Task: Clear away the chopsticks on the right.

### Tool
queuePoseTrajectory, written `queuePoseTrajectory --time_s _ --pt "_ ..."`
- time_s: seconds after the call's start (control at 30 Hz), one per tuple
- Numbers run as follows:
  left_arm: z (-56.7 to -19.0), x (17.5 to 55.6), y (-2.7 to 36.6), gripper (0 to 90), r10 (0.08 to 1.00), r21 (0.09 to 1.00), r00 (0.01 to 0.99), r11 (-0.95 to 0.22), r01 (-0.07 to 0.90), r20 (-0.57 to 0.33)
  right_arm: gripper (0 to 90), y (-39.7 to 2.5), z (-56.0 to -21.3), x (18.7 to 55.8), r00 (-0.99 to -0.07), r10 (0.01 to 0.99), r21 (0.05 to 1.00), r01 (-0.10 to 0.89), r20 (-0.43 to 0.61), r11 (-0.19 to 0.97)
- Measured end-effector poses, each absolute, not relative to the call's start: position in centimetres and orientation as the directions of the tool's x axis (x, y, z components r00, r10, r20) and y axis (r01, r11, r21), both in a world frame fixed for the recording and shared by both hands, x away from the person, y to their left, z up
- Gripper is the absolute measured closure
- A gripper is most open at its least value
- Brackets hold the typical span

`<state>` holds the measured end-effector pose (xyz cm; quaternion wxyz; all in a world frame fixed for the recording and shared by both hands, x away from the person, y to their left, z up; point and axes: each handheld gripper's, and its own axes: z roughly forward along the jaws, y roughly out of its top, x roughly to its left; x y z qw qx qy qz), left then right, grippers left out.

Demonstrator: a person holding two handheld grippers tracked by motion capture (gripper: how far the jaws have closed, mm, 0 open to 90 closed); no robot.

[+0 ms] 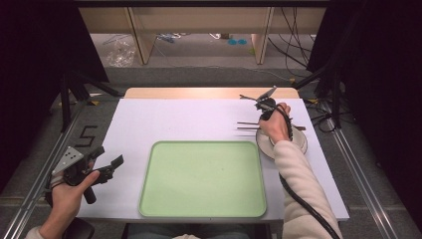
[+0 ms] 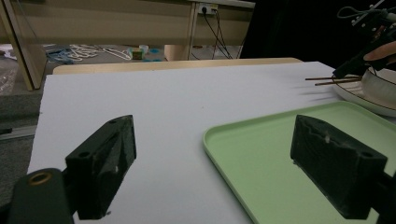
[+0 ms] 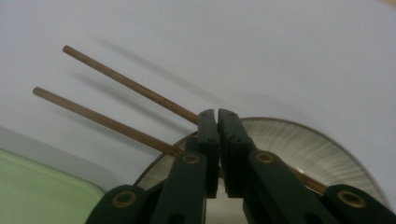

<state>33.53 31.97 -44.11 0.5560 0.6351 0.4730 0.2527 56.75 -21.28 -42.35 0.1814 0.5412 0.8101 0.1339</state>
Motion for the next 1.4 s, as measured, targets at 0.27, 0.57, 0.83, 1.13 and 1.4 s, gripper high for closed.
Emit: queuePoseTrajectory --time_s 0.27,0.57,0.83,1.13,1.4 --pt "-44.1 33.5 31.9 14.1 0.88 0.946 0.431 0.06 0.319 -0.202 72.8 -19.3 -40.4 57.0 -0.757 0.52 0.253 0.454 -0.395 0.854" --pt "-44.1 33.5 32.0 14.1 0.881 0.946 0.428 0.065 0.319 -0.205 71.5 -16.4 -41.3 57.7 -0.865 0.227 0.032 0.238 -0.447 0.971" --pt "-44.1 33.5 32.0 14.2 0.881 0.945 0.428 0.063 0.321 -0.204 71.7 -15.2 -42.5 58.0 -0.875 0.177 -0.006 0.201 -0.452 0.98" --pt "-44.1 33.5 32.0 14.2 0.881 0.945 0.427 0.063 0.321 -0.204 77.4 -14.9 -43.4 58.3 -0.878 0.18 -0.022 0.211 -0.444 0.977" --pt "-44.1 33.5 32.0 14.3 0.881 0.945 0.428 0.062 0.32 -0.203 84.1 -14.8 -43.9 58.5 -0.881 0.16 -0.045 0.2 -0.446 0.979"
